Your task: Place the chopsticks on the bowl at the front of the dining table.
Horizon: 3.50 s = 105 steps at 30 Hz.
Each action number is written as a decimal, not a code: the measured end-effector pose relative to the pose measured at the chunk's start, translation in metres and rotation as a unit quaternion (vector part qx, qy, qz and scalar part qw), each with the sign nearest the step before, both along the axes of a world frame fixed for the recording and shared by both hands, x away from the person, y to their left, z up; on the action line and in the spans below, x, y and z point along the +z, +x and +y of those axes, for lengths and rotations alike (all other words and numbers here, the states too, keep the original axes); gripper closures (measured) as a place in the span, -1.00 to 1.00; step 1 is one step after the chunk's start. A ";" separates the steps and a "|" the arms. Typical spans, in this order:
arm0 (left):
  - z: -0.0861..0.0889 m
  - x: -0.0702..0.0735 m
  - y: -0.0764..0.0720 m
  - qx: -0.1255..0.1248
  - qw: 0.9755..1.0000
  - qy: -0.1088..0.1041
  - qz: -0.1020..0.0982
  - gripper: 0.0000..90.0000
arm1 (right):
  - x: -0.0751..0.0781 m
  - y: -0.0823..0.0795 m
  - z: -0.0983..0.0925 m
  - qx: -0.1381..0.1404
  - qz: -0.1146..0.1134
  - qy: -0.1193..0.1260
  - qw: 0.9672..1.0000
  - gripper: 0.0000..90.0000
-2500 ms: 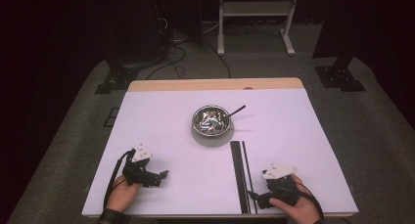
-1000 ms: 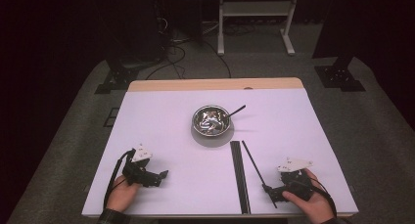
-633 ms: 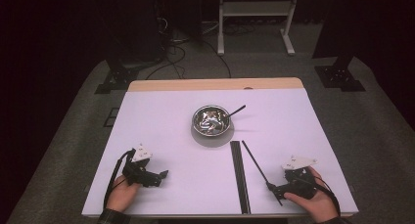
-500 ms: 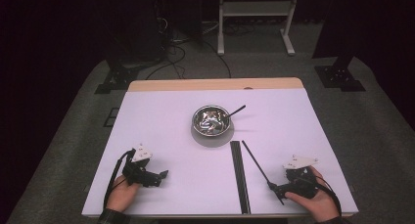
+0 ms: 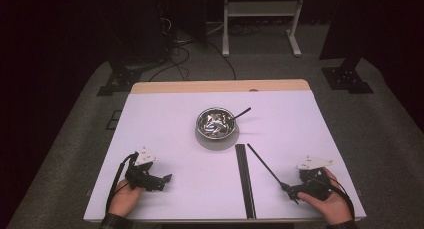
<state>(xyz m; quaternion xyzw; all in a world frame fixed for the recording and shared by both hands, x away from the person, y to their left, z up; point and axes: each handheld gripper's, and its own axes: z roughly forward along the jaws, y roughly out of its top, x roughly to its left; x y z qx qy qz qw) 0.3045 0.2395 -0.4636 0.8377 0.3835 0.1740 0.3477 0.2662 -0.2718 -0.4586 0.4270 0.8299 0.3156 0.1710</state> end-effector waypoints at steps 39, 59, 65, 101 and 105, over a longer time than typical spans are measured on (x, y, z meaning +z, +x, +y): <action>0.000 0.000 0.000 0.000 1.000 0.000 0.000 -1.00 | -0.002 0.007 -0.048 -0.038 -0.003 0.012 0.999 -0.80; 0.000 0.000 0.000 0.001 1.000 0.000 0.000 -1.00 | 0.007 0.009 -0.048 -0.023 -0.009 0.035 0.999 -0.25; 0.000 0.000 0.000 0.000 1.000 0.000 0.000 -1.00 | 0.012 0.013 -0.044 -0.006 -0.017 0.053 0.998 -0.03; 0.000 0.000 0.000 0.001 1.000 -0.001 0.001 -1.00 | 0.016 0.055 0.000 0.068 -0.019 0.078 0.994 0.40; 0.000 0.000 0.000 0.001 1.000 -0.001 0.001 -1.00 | 0.013 0.060 0.003 0.070 -0.009 0.076 0.995 0.47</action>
